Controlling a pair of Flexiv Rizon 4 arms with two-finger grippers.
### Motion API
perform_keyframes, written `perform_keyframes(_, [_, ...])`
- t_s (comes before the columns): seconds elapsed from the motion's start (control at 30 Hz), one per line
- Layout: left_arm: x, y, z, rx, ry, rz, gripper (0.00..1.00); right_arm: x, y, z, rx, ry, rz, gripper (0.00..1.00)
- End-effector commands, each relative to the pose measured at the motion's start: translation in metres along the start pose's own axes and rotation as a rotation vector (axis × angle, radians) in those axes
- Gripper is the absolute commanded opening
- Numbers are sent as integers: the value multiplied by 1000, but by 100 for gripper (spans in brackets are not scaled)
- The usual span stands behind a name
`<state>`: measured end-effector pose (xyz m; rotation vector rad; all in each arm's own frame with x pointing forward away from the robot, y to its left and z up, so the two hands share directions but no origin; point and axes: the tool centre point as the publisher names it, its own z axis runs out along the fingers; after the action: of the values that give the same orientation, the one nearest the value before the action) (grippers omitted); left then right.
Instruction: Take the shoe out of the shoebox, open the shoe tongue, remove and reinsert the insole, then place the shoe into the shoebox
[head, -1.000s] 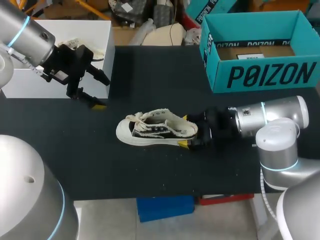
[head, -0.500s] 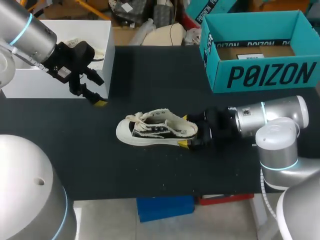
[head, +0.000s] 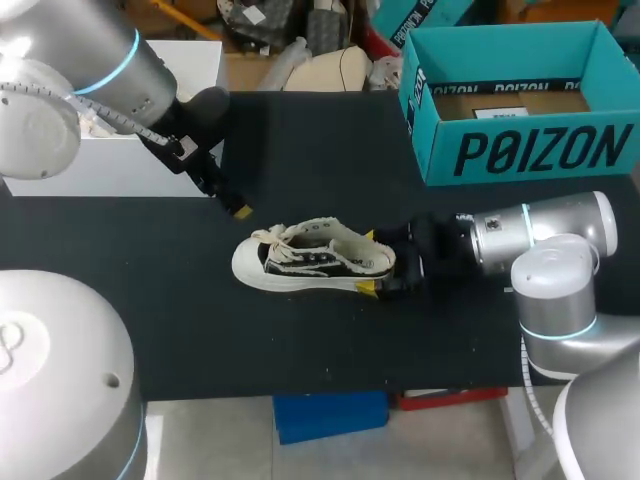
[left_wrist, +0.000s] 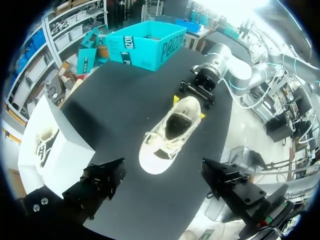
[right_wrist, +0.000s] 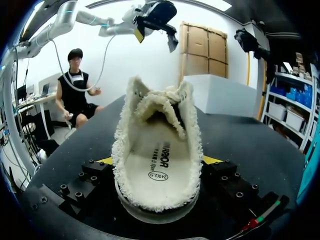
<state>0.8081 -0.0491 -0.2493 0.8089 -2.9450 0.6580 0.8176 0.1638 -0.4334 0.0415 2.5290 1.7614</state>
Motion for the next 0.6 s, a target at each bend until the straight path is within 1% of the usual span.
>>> perform_keyframes(0.03, [-1,-2,0,-13,1,-1,100,0,-1,3,2,-1,1,0])
perform_keyframes(0.13, [-1,-2,0,-13,1,-1,100,0,-1,3,2,-1,1,0])
perform_keyframes(0.17, [-1,-6,2,-21,-37,-53,100,0,-1,3,2,-1,1,0])
perform_keyframes(0.23, [-2,-18,7,-136,-104,-187,100,0,-1,3,2,-1,1,0])
perform_keyframes(0.27, [0,-23,11,-187,-159,-246,100,0,-1,3,2,-1,1,0])
perform_keyframes(0.3, [3,-27,15,-268,-222,-295,100,0,-1,3,2,-1,1,0])
perform_keyframes(0.37, [6,-32,20,-341,-216,-420,100,0,-1,3,2,-1,1,0])
perform_keyframes(0.4, [8,-33,23,-401,-267,-480,100,0,-1,3,2,-1,1,0])
perform_keyframes(0.43, [10,-34,25,-439,-305,-567,100,0,-1,3,2,-1,1,0])
perform_keyframes(0.47, [10,-35,26,-467,-295,-627,100,0,-1,3,2,-1,1,0])
perform_keyframes(0.5, [11,-35,28,-491,-310,-720,100,0,-1,3,2,-1,1,0])
perform_keyframes(0.57, [19,-36,31,-534,-327,-795,100,0,-1,3,2,-1,1,0])
perform_keyframes(0.6, [26,-39,32,-531,-308,-796,100,0,-1,3,2,-1,1,0])
